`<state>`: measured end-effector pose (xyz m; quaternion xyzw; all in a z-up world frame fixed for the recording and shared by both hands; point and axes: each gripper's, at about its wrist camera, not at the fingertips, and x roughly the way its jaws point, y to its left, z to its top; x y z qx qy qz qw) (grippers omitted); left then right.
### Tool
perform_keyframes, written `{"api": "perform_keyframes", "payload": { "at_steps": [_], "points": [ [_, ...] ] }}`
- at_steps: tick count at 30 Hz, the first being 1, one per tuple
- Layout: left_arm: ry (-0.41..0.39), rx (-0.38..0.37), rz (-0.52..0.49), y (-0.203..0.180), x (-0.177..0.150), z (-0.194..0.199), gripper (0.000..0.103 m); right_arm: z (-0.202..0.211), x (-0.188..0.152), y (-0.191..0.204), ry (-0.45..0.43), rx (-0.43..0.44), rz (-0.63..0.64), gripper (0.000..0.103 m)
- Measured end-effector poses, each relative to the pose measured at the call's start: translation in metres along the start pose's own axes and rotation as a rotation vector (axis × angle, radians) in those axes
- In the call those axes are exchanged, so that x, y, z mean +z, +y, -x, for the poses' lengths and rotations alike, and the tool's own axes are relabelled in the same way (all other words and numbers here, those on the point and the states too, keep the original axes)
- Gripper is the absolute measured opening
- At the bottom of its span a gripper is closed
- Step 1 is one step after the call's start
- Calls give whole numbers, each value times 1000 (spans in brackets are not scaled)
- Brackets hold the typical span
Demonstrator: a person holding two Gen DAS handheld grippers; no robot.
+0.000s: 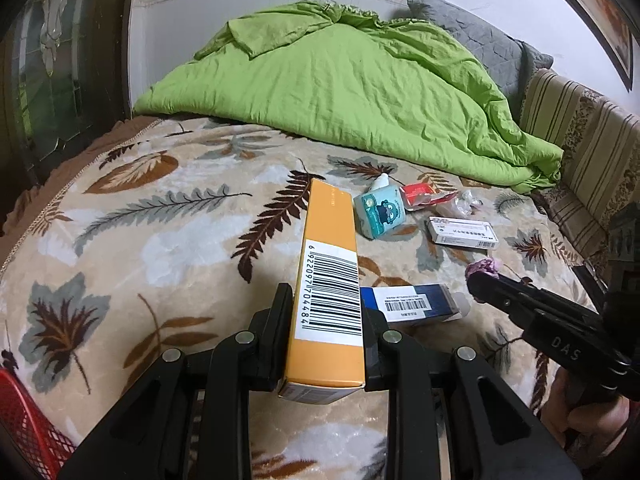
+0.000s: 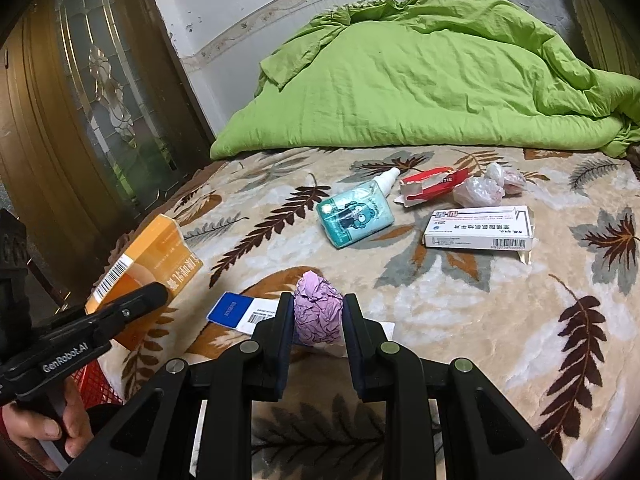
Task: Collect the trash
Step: 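Lift the orange box and purple wrapper up off the bed, then move both items over the red wastebasket and open both grippers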
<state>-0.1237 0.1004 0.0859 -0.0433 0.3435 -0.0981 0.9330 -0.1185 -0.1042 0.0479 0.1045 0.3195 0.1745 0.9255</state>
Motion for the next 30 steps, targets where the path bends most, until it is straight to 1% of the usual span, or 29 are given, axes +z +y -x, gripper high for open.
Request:
{"api": "perform_keyframes", "payload": {
  "at_steps": [3,6,8,10,13,17,20,23,24,27,29,30],
  "points": [
    [-2,-9,20,4,1,13,25,6,-2,7,3,15,9,26],
    [-27,-21,42,11,5,33,25,13,-1,14,-3,39,12,26],
    [-44,-21,46,14,6,46,26,17,0,18,-3,70,-7,26],
    [-59,-30,61,21,7,62,26,20,4,24,5,119,-33,26],
    [-94,-33,80,31,7,87,25,25,12,46,0,162,-1,26],
    [-134,-11,125,52,5,118,26,32,24,81,-5,244,57,26],
    [-156,40,159,76,-2,140,26,31,28,114,20,318,100,26],
    [-148,90,205,104,-15,157,26,21,27,151,80,399,153,26],
    [-143,113,228,116,-22,164,26,15,25,171,108,437,182,26],
    [-131,208,292,151,-49,186,26,4,13,212,159,495,258,26],
    [-109,264,355,176,-68,198,26,-8,1,243,208,544,308,26],
    [-91,301,402,193,-81,205,26,-15,-6,263,242,578,335,26]
  ]
}}
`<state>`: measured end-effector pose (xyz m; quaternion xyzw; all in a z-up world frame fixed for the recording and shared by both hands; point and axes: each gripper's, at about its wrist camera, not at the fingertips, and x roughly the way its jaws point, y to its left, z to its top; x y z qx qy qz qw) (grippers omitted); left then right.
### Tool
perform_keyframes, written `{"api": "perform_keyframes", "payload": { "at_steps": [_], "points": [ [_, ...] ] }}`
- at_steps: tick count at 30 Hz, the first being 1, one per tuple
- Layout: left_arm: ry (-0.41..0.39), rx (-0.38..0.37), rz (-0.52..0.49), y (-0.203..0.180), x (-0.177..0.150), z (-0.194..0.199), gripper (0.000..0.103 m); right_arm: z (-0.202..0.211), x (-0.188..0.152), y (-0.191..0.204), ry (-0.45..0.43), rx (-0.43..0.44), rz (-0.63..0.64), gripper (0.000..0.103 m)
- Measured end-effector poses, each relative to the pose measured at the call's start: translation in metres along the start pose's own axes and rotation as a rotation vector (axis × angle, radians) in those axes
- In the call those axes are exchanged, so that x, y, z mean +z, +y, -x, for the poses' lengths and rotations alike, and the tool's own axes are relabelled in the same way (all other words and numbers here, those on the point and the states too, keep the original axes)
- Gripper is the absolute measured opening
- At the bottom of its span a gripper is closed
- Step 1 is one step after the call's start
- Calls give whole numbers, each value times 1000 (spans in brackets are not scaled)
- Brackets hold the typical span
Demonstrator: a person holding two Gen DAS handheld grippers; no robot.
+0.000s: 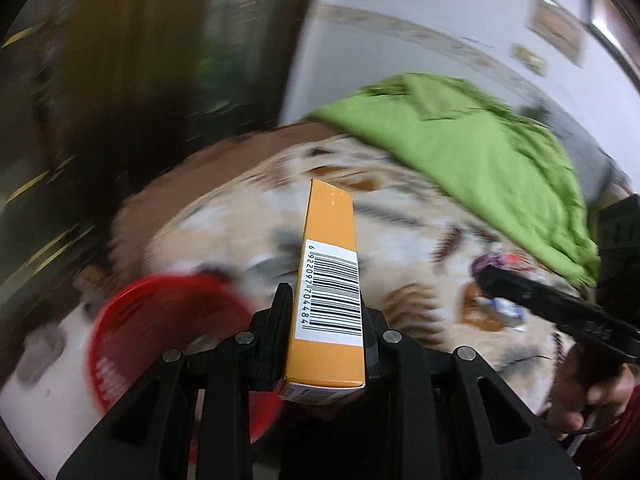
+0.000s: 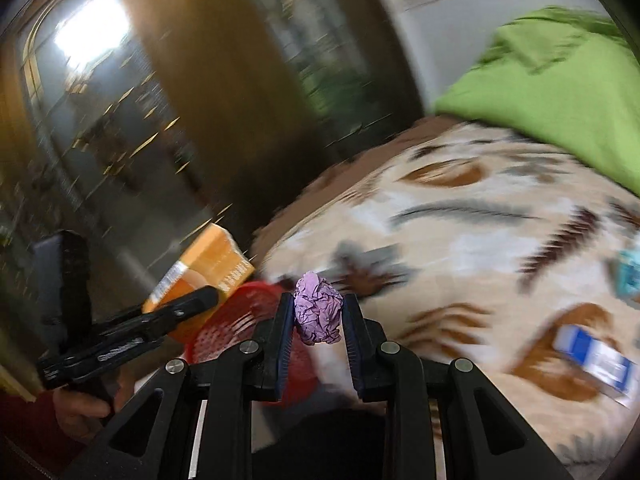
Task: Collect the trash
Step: 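Move both items over the red wastebasket and open both grippers, then grasp the blue-white medicine box with the left gripper while the right grasps the white box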
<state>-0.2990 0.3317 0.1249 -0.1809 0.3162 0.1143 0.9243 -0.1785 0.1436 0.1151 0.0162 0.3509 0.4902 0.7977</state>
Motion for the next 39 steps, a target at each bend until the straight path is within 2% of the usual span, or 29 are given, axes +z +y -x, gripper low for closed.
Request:
{"api": "perform_keyframes", "payload": {
  "at_steps": [4,8,10,11,12,15,17,21,26,28,30,32,34,36,39],
  "points": [
    [39,107,126,59,-14,2,26,-51,4,36,84,84,50,26],
    [65,133,212,95,-18,-2,26,-97,10,61,152,143,63,28],
    [88,131,238,104,-18,-6,35,-118,10,65,195,147,65,45],
    [93,131,252,107,-19,-6,52,-124,11,64,208,146,58,61],
    [81,141,270,109,-19,-4,62,-126,10,60,203,142,37,62],
    [72,130,260,109,-19,-4,62,-107,11,43,161,159,-7,62],
    [79,118,238,104,-19,-7,62,-92,13,32,127,128,-24,62],
    [136,25,175,75,-20,-29,62,-54,10,-8,71,77,-96,62],
    [280,-189,-17,-1,-23,-64,62,13,-12,-74,-31,-26,-229,62],
    [329,-285,-121,-43,-23,-77,62,47,-20,-108,-100,-75,-309,62],
    [357,-346,-236,-86,-22,-87,65,81,-29,-138,-173,-142,-384,62],
    [361,-392,-337,-123,-22,-94,70,118,-39,-169,-249,-200,-477,62],
    [355,-432,-477,-170,-24,-102,71,158,-53,-195,-317,-288,-557,63],
    [342,-473,-618,-212,-30,-110,71,192,-67,-214,-362,-362,-612,64],
    [347,-506,-792,-264,-38,-121,71,228,-86,-232,-404,-417,-677,64]
  ]
}}
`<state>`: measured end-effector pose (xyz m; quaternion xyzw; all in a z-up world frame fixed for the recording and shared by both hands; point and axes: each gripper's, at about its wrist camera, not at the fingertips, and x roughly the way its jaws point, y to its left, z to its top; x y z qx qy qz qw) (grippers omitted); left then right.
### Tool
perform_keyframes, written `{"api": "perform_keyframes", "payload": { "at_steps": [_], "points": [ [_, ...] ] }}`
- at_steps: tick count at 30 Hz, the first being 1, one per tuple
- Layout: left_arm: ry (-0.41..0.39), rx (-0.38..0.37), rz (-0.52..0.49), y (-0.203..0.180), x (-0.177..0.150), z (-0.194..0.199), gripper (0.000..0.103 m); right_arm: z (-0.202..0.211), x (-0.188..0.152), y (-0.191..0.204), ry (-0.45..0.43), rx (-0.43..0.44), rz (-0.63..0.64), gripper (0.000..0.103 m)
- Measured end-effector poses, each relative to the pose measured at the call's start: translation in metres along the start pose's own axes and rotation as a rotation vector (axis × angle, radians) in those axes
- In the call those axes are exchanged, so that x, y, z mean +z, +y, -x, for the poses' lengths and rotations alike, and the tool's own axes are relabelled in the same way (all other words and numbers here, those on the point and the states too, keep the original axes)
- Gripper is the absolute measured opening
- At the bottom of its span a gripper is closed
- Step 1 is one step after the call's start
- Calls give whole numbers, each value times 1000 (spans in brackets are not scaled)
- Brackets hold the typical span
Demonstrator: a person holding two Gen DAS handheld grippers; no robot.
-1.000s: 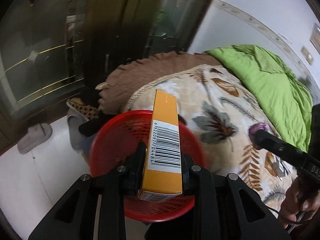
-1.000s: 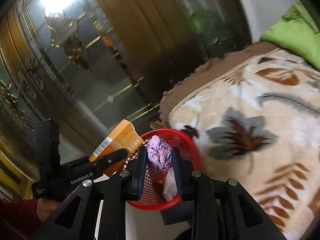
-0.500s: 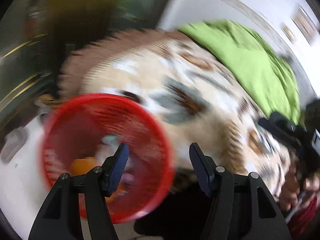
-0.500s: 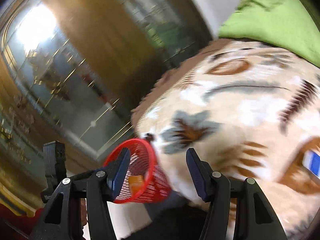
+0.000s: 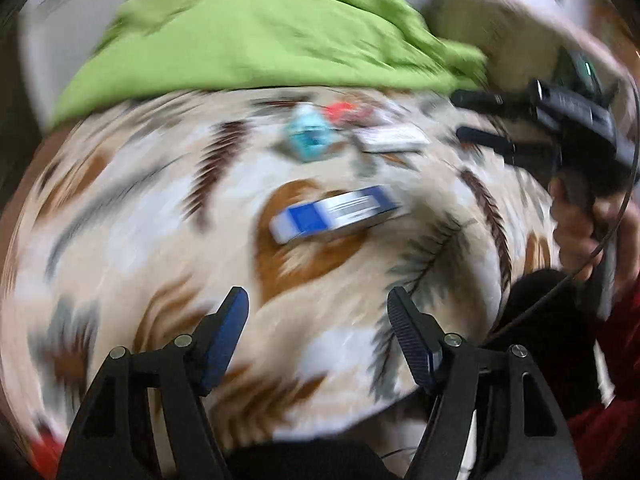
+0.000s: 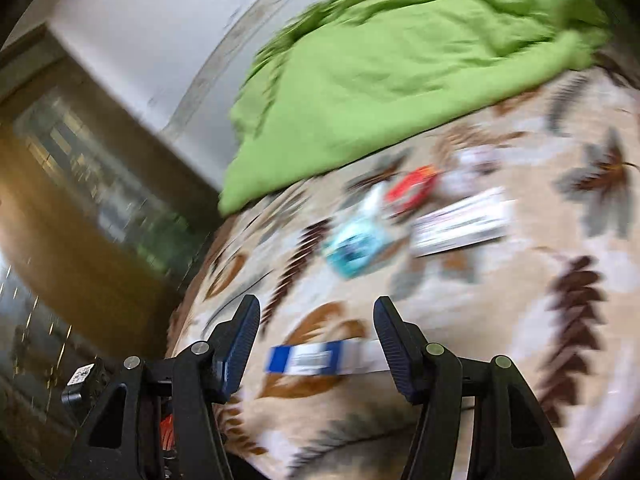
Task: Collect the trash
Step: 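Grasp the blue-white medicine box with the left gripper while the right grasps the white box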
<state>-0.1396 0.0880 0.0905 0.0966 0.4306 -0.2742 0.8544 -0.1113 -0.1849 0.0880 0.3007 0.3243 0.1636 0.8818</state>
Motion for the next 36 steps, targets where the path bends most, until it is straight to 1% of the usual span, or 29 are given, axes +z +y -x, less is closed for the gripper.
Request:
{"api": "perform_keyframes", "payload": {
  "at_steps": [1,2,4,5,7,10,12,14,15,16,17,18,20,21,22,24,26,28,30,31,33,34,36],
  "points": [
    [2,-2,-66,-11,11,-10,71,7,2,-7,-15,-15,-12,64],
    [10,13,-125,-19,20,-20,71,13,4,-14,-24,-27,-20,64],
    [44,46,-207,-30,34,-42,71,23,8,-31,-42,-62,-49,65],
    [57,56,-235,-33,39,-52,71,26,10,-37,-45,-68,-58,65],
    [52,126,-294,-41,49,-71,71,26,18,-54,-40,-98,-81,66],
    [70,161,-370,-46,55,-98,71,16,36,-76,-19,-134,-86,66],
    [73,168,-386,-47,57,-112,71,3,51,-86,7,-144,-82,66],
    [63,163,-358,-49,61,-122,70,-11,63,-93,16,-145,-75,66],
    [46,148,-324,-47,63,-125,63,-20,71,-95,21,-163,-64,65],
    [45,129,-296,-46,65,-127,59,-31,81,-98,28,-175,-48,65],
    [49,116,-266,-46,67,-131,48,-40,90,-101,29,-180,-36,62],
    [43,115,-218,-43,68,-134,47,-50,98,-106,32,-194,-29,62],
    [25,124,-156,-41,69,-134,46,-74,112,-120,58,-218,-43,61],
    [14,113,-102,-37,68,-132,45,-81,115,-124,64,-220,-46,61],
    [3,104,-63,-34,68,-130,45,-94,119,-131,89,-231,-48,60],
    [-21,100,10,-28,66,-123,45,-108,120,-137,129,-228,-61,53],
    [-38,120,61,-21,65,-118,44,-114,113,-134,163,-197,-54,47],
    [-53,116,122,-9,64,-112,42,-109,97,-121,176,-159,-36,46],
    [-56,111,169,3,63,-110,37,-96,83,-106,162,-132,-3,46],
    [-56,120,187,10,63,-111,37,-84,74,-93,150,-118,31,46],
    [-53,120,243,25,63,-115,37,-77,64,-81,196,-62,32,46],
    [-53,102,276,31,62,-118,37,-77,56,-75,240,-32,30,47],
    [-59,69,338,43,62,-124,37,-76,41,-62,285,-43,93,47]
  ]
}}
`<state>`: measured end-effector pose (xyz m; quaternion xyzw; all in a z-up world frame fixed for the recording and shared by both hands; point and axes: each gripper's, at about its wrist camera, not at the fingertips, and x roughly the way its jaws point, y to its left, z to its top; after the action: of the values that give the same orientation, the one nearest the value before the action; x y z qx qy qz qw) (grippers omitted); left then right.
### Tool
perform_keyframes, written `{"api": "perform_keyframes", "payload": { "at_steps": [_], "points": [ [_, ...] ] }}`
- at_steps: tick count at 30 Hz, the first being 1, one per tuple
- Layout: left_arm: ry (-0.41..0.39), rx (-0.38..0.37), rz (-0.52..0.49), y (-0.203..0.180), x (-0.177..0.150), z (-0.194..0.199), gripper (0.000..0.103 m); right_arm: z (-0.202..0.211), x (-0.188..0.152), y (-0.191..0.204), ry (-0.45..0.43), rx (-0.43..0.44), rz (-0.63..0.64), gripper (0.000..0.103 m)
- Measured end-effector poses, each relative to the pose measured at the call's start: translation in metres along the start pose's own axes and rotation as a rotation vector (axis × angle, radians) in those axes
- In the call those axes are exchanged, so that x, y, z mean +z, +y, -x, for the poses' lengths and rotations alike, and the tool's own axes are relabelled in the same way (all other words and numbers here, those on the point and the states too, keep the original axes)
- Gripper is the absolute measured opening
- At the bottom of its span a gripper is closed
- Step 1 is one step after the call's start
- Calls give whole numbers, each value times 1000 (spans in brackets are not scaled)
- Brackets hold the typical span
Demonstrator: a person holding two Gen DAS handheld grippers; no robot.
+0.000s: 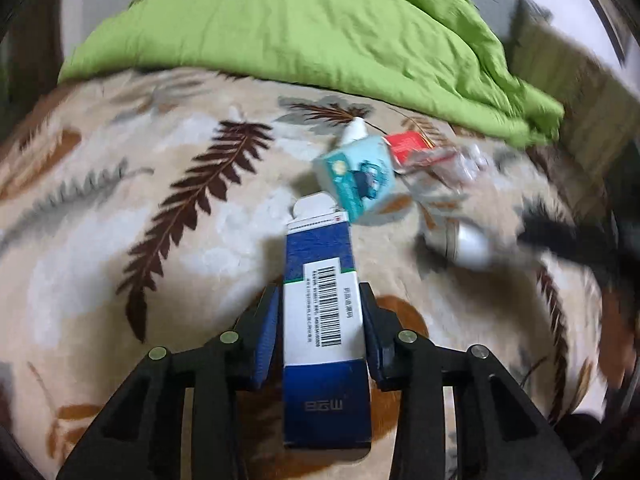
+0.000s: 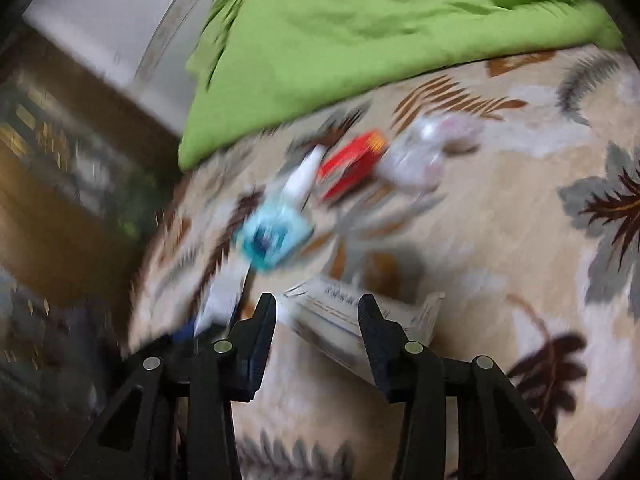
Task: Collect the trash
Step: 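Grasp the blue-white medicine box with the left gripper while the right grasps the white box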
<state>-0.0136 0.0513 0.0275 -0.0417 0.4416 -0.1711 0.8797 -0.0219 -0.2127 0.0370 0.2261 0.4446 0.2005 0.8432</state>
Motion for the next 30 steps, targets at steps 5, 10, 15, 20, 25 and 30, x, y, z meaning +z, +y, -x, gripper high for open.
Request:
{"api": "perform_keyframes", "payload": {
  "at_steps": [5,10,15,20,25,30],
  "points": [
    [-22,-20,33,7,-8,1,33,5,-11,30,9,-61,191,52],
    [-22,-35,54,13,-9,0,33,-3,8,14,-10,-99,238,76],
    [-8,-52,90,22,-8,-8,35,-32,11,-10,106,-31,170,76],
    [-16,-54,90,24,-5,-9,34,-46,-16,13,227,-31,310,76],
    [-22,-45,83,22,-6,-9,34,-54,-18,28,188,-150,359,74],
    [-29,-25,55,18,-6,-7,33,-68,-26,44,147,-297,350,55]
  ]
}}
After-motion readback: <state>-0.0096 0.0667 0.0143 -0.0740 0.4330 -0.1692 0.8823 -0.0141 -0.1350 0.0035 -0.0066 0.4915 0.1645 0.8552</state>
